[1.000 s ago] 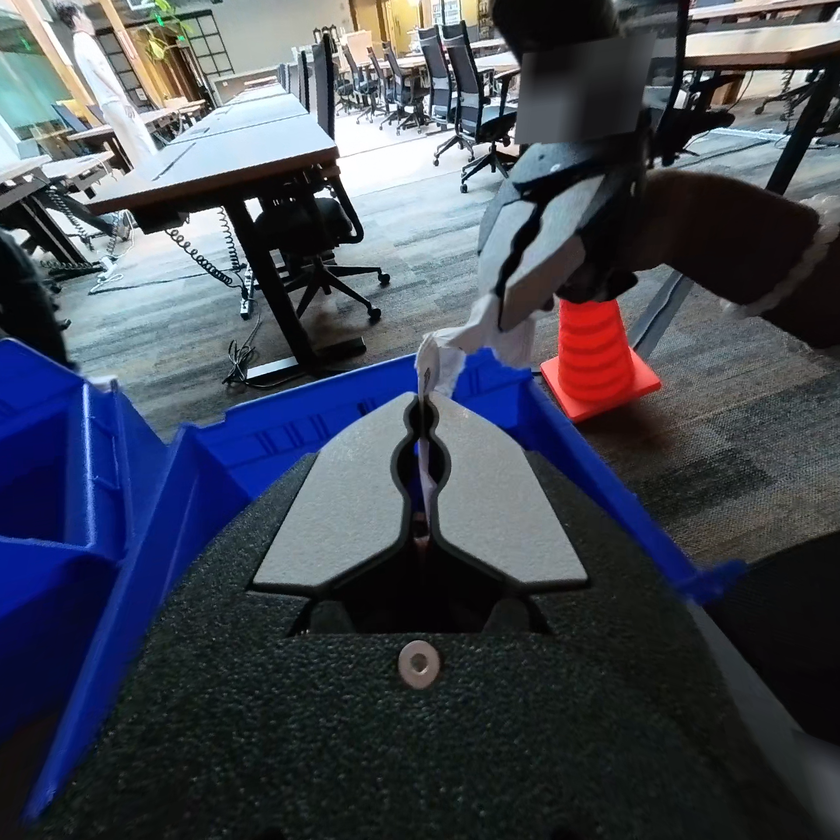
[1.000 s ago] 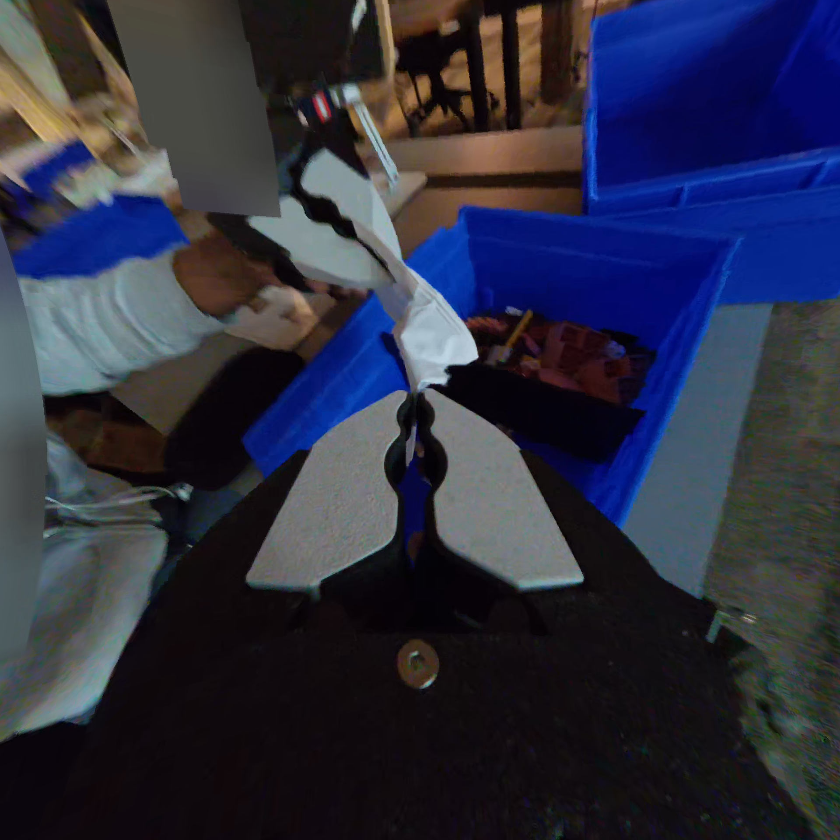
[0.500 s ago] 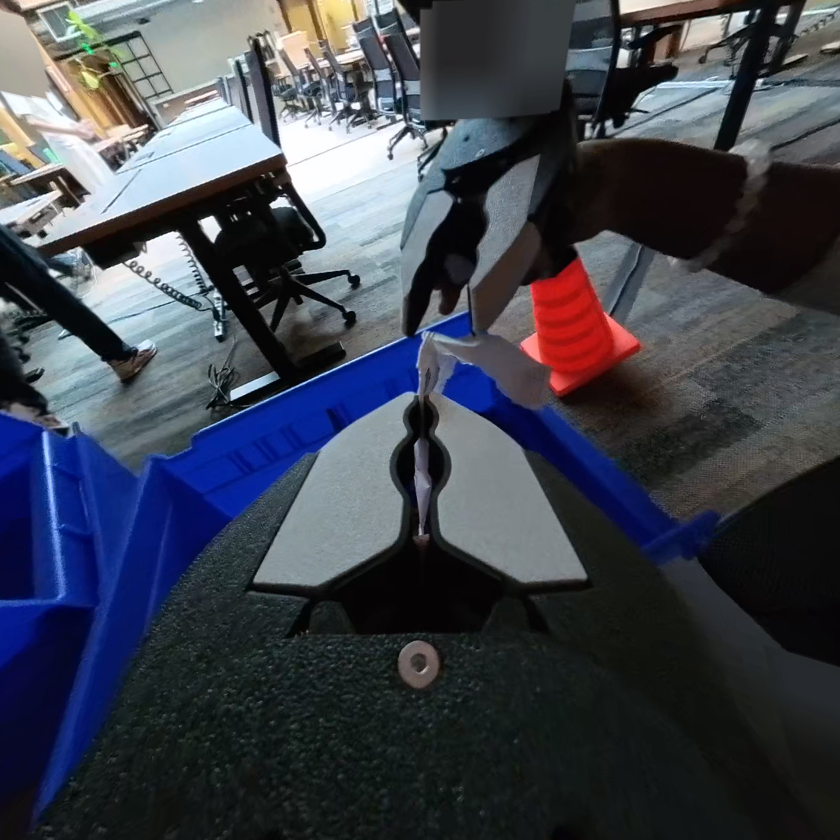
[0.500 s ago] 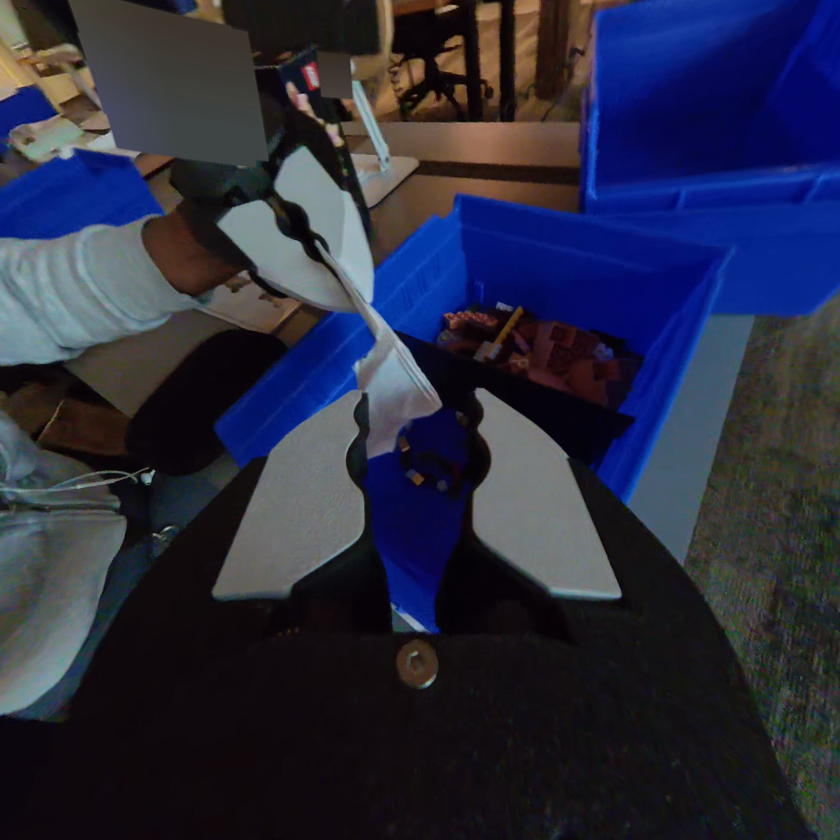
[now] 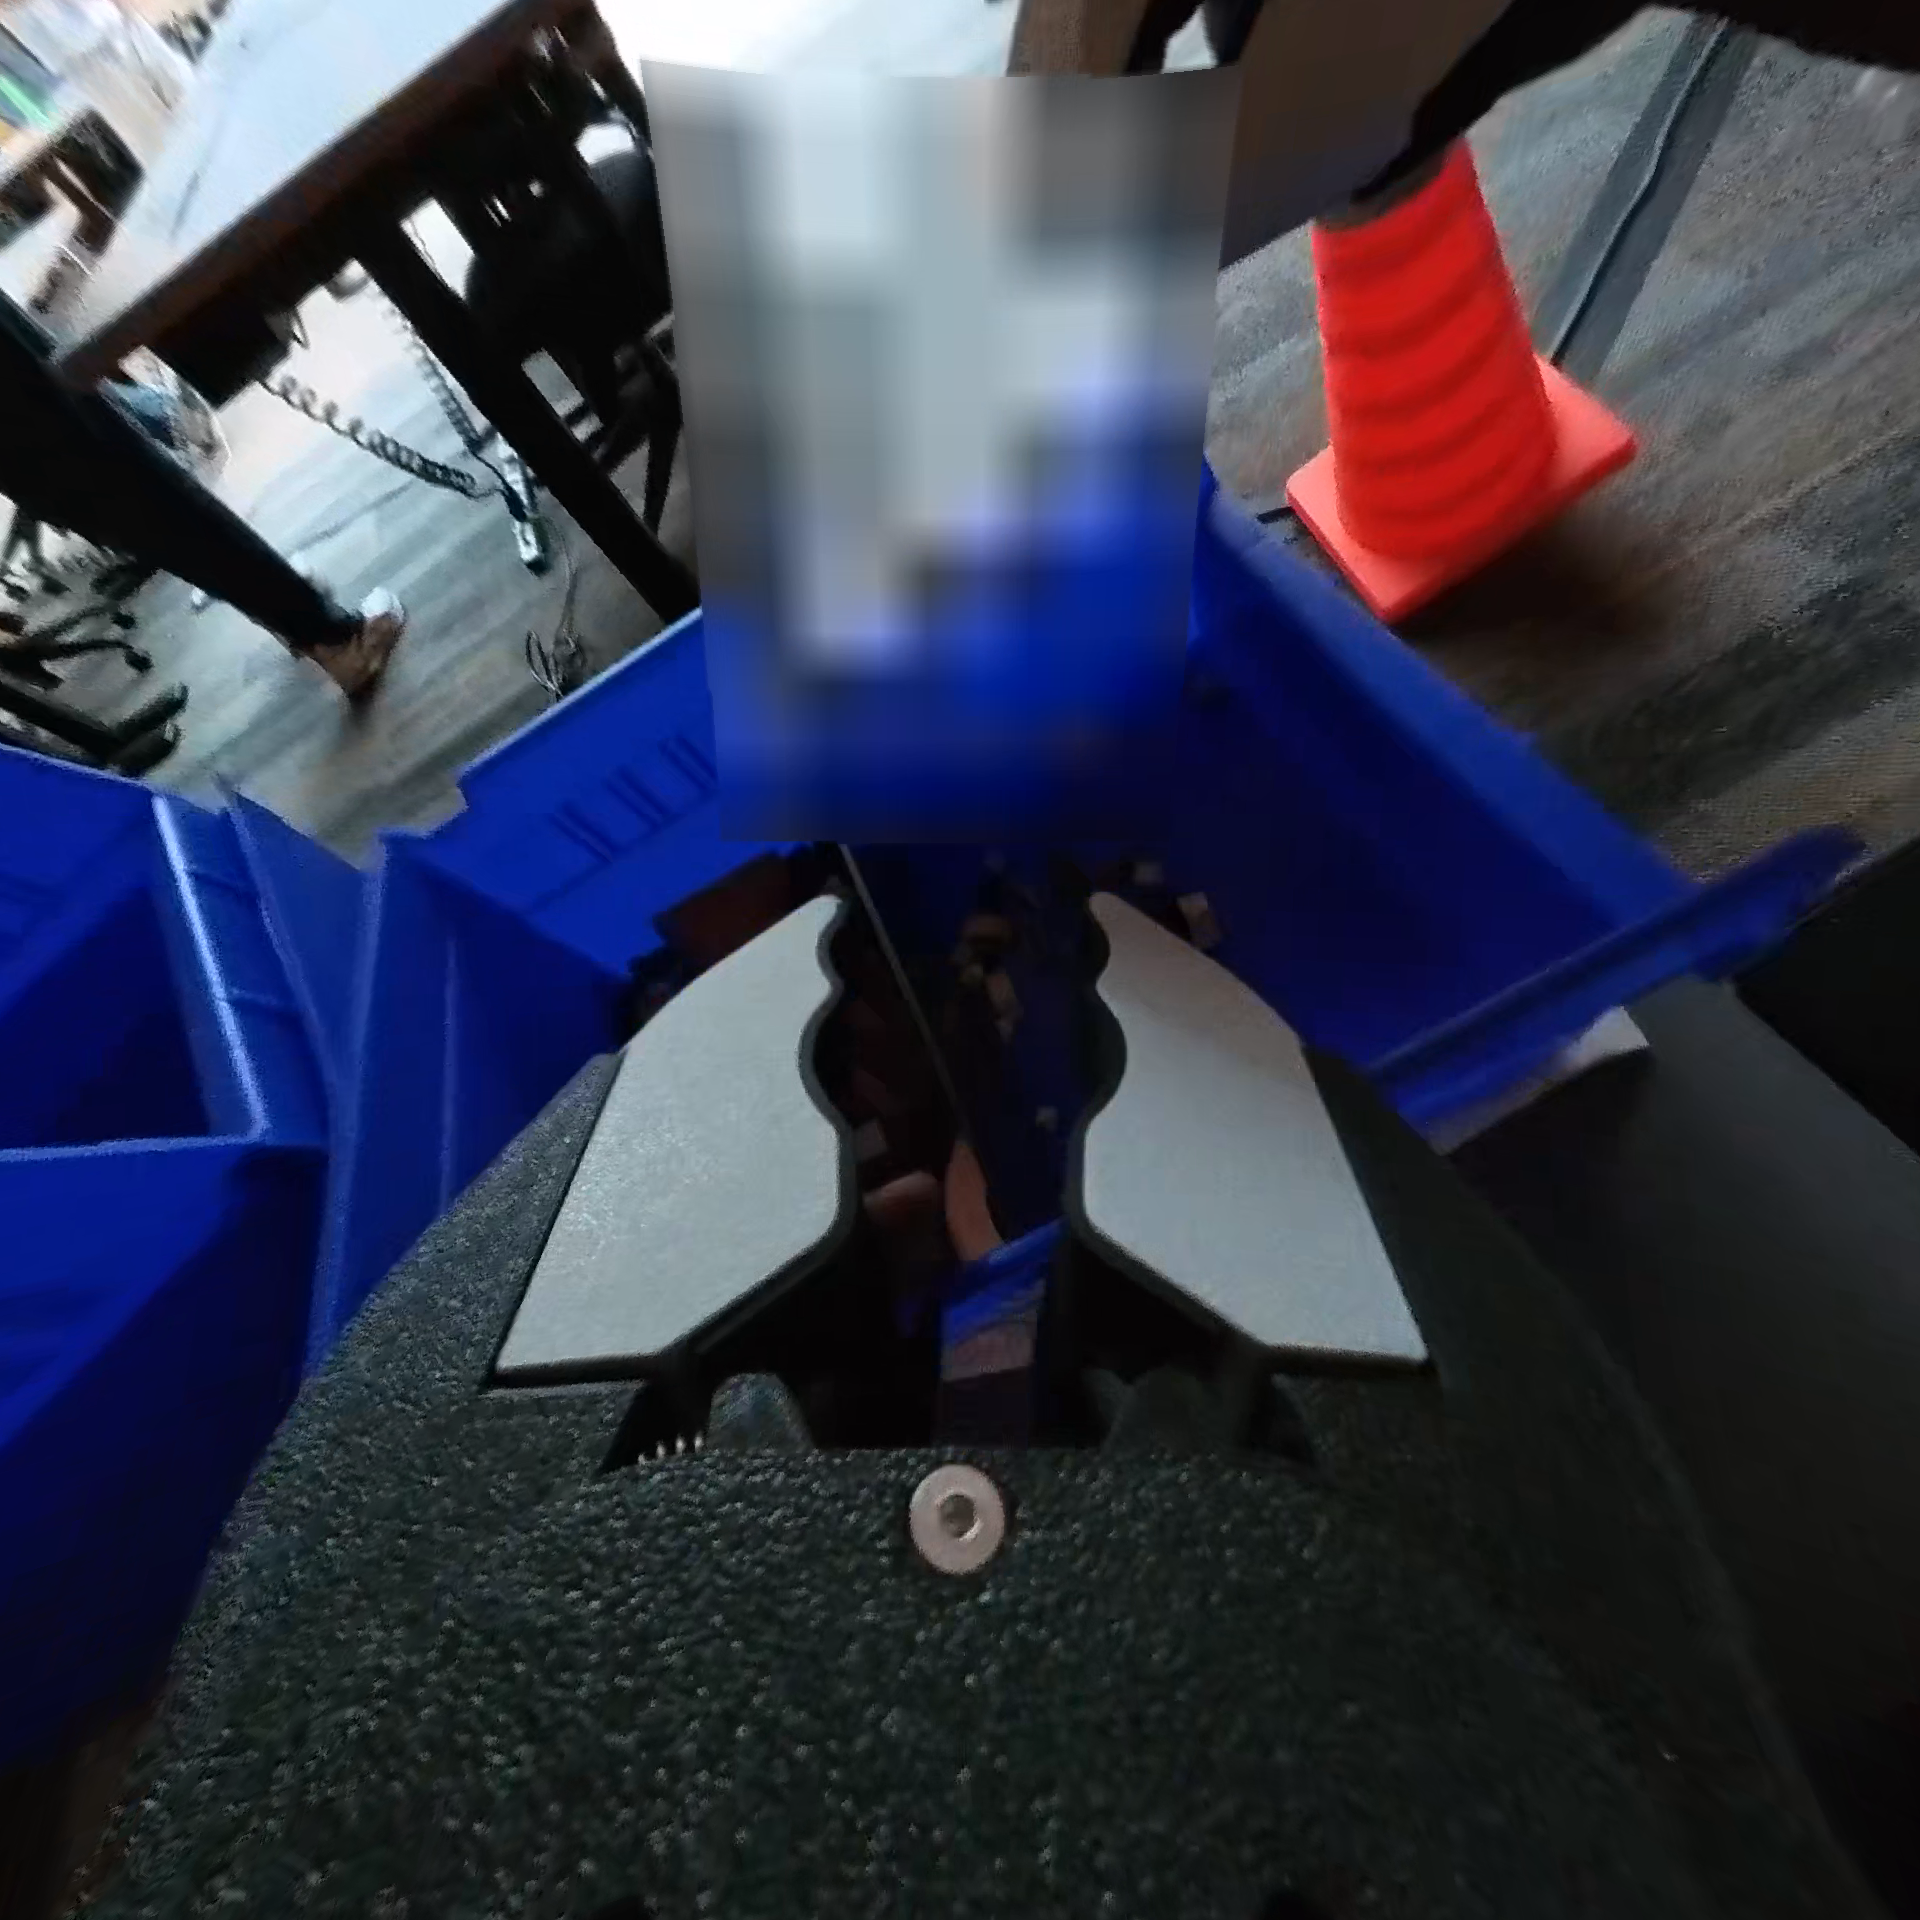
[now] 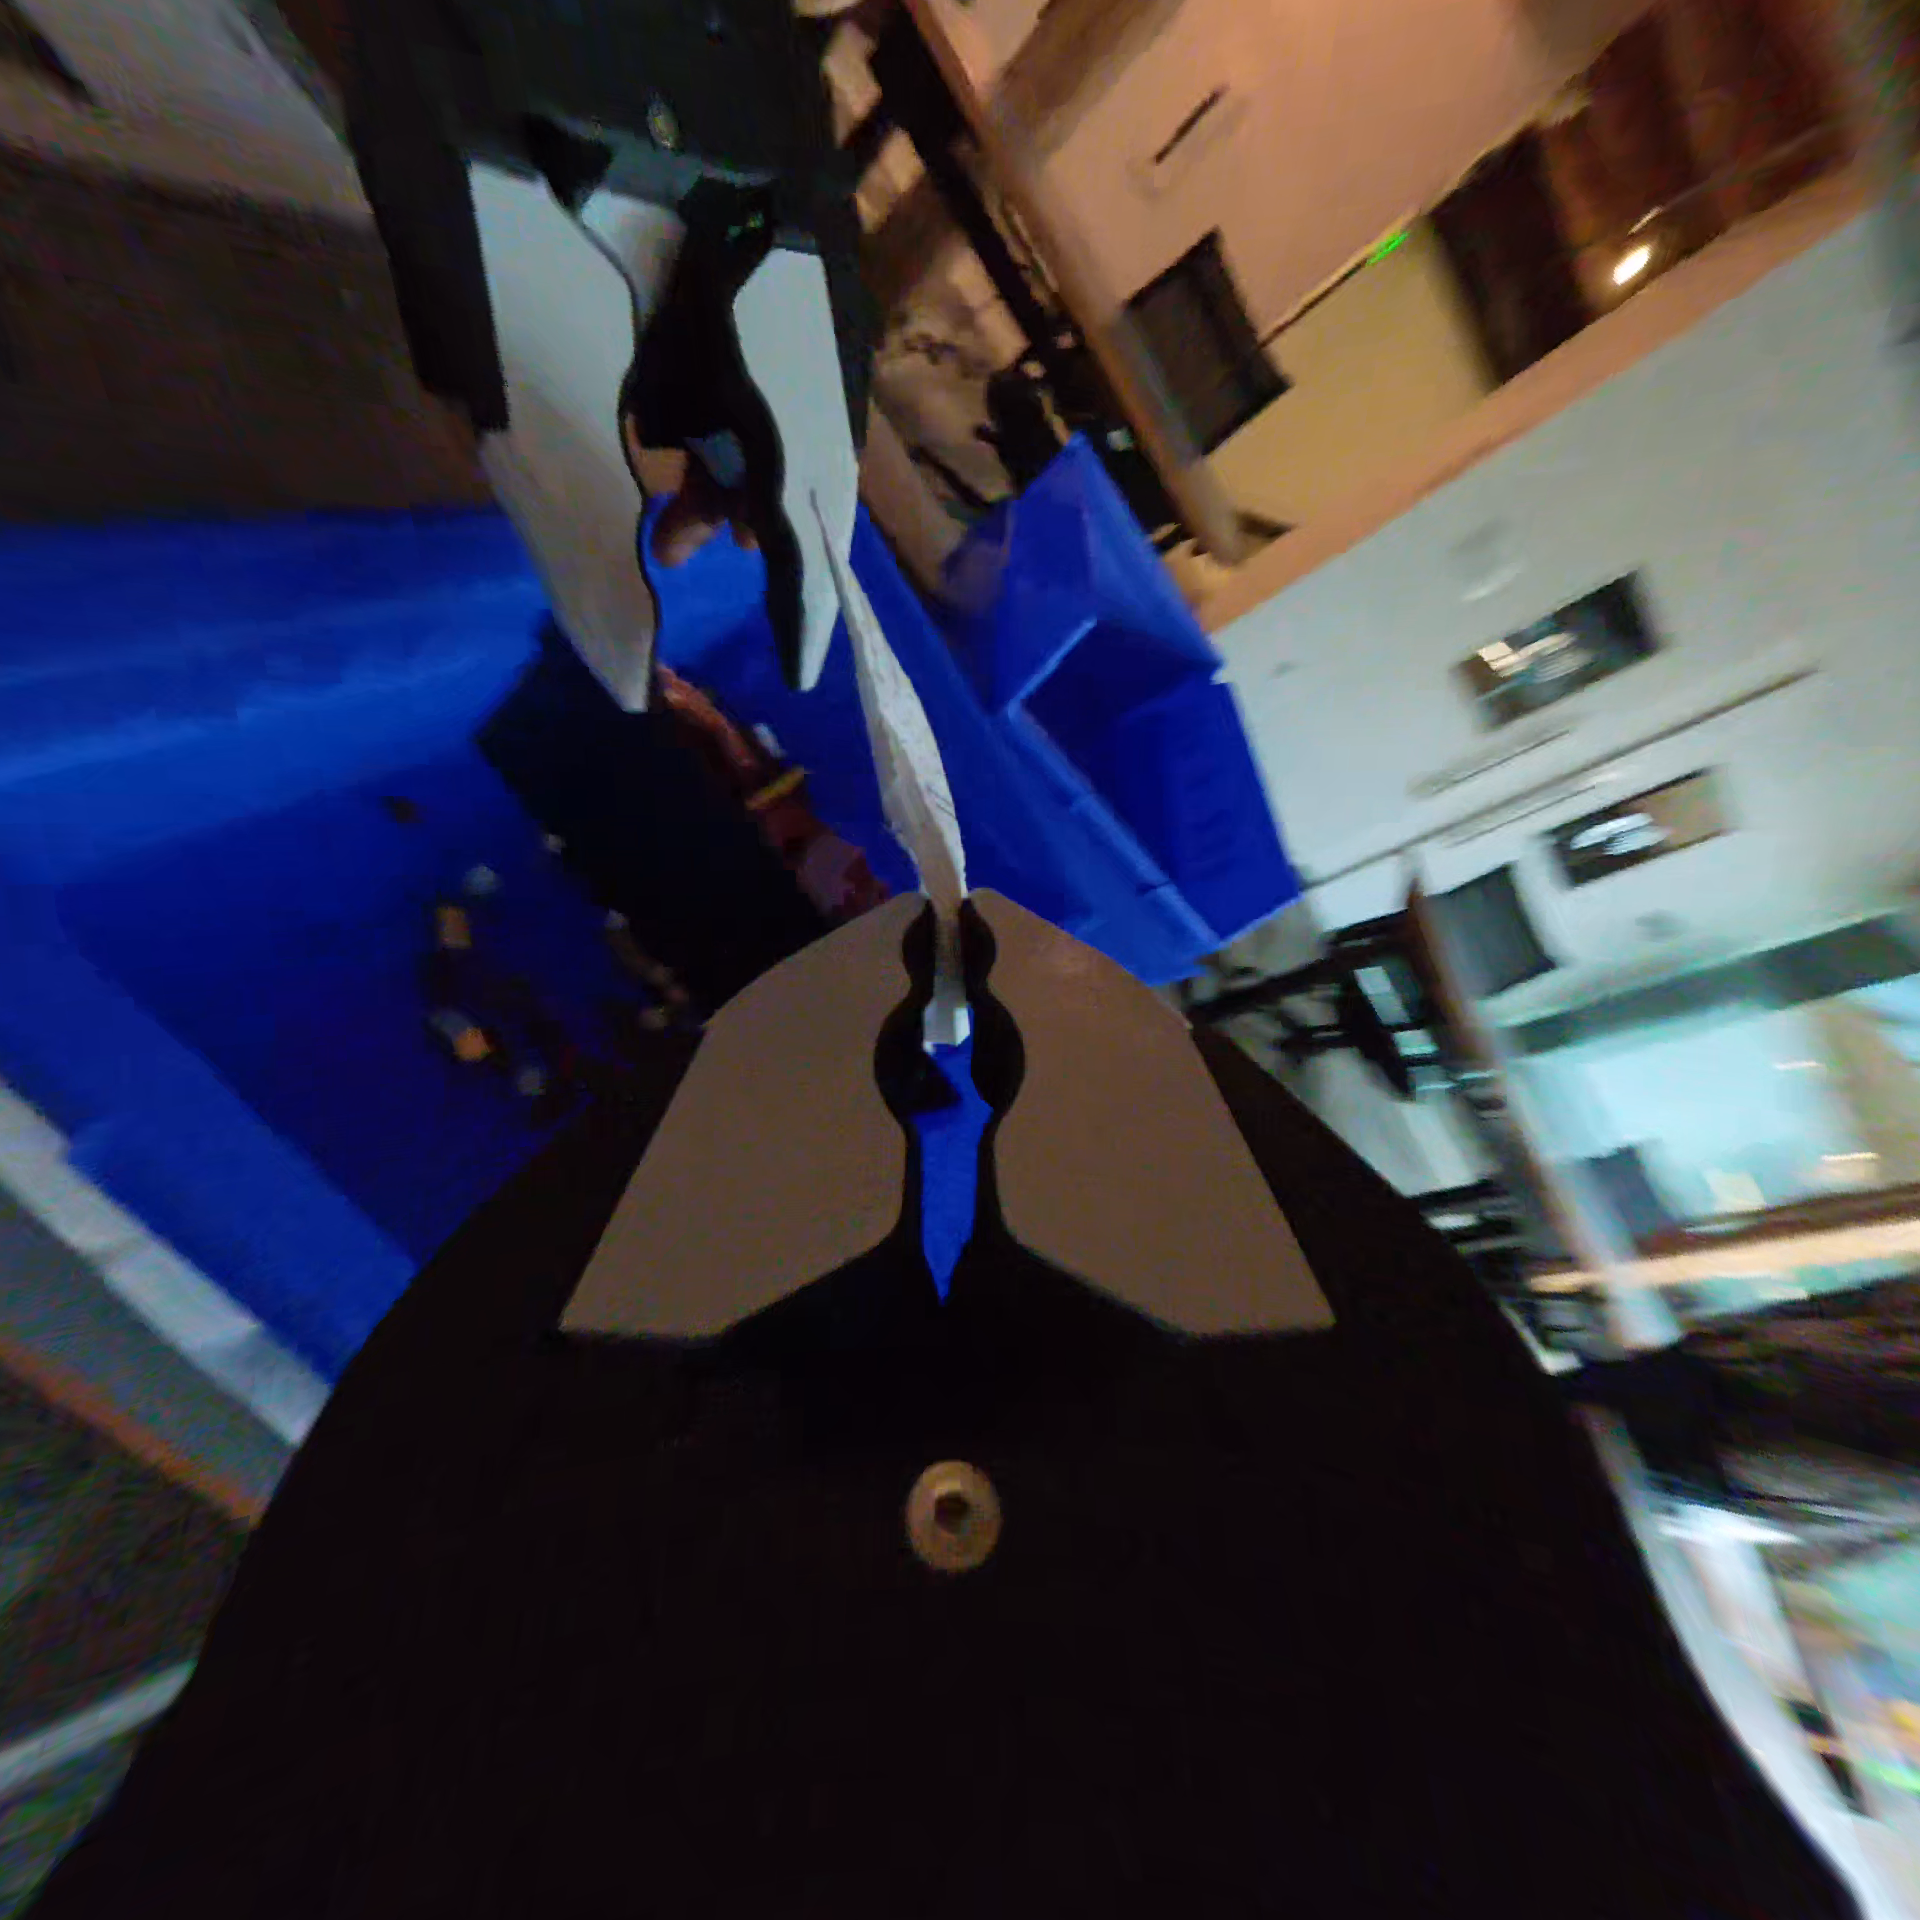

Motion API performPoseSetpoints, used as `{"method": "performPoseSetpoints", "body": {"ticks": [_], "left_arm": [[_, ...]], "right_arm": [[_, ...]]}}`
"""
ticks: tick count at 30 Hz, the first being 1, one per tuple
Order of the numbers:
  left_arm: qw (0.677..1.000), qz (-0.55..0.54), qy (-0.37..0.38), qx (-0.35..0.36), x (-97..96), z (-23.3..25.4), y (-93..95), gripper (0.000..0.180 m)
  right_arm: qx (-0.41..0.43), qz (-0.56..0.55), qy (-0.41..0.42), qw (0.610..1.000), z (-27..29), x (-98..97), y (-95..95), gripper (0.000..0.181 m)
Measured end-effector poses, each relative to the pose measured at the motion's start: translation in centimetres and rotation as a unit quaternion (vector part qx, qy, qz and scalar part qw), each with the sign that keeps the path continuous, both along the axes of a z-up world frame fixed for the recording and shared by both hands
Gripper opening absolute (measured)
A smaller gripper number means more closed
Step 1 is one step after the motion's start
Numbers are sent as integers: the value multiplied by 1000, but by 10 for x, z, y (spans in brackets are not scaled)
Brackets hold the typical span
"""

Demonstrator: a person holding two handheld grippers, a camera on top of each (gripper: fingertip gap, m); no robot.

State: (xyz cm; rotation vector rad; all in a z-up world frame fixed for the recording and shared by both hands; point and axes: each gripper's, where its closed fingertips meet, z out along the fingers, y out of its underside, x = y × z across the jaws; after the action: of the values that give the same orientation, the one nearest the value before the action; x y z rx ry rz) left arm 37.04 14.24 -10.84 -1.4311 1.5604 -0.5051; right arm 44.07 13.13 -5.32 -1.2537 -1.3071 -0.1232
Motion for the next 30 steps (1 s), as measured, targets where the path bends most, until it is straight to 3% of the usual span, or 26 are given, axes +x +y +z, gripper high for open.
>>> {"method": "performPoseSetpoints", "body": {"ticks": [1, 4, 9, 13, 16, 18, 20, 27, 30], "left_arm": [[1000, 2, -2, -10, 0, -1, -1, 39], [998, 1, -36, -49, 1, 6, -4, 38], [995, -13, -51, -79, 0, 17, -12, 40], [999, 2, -41, -27, -2, 20, -5, 45], [999, 17, -31, 7, -5, 18, -1, 45], [999, 22, -28, -5, -7, 14, -1, 45], [999, 23, -34, -10, -10, 13, -1, 42], [995, 15, -82, -52, -7, 25, -4, 36], [995, 9, -77, -65, -4, 23, -10, 37]], "right_arm": [[44, -11, -23, 999, 1, 1, -2, 2], [109, -26, -74, 991, -5, -3, -7, 2], [119, -24, -79, 989, -10, -6, -11, 3], [108, -24, -52, 993, -5, -6, -10, 2], [-76, -31, 87, 993, -14, -5, -3, 2], [-229, -30, 217, 949, -16, -1, 0, 2], [-346, -9, 282, 895, -21, -1, -3, 3], [-489, 31, 358, 795, -31, -3, -13, 3], [-497, 22, 350, 794, -38, -1, -14, 3]]}}
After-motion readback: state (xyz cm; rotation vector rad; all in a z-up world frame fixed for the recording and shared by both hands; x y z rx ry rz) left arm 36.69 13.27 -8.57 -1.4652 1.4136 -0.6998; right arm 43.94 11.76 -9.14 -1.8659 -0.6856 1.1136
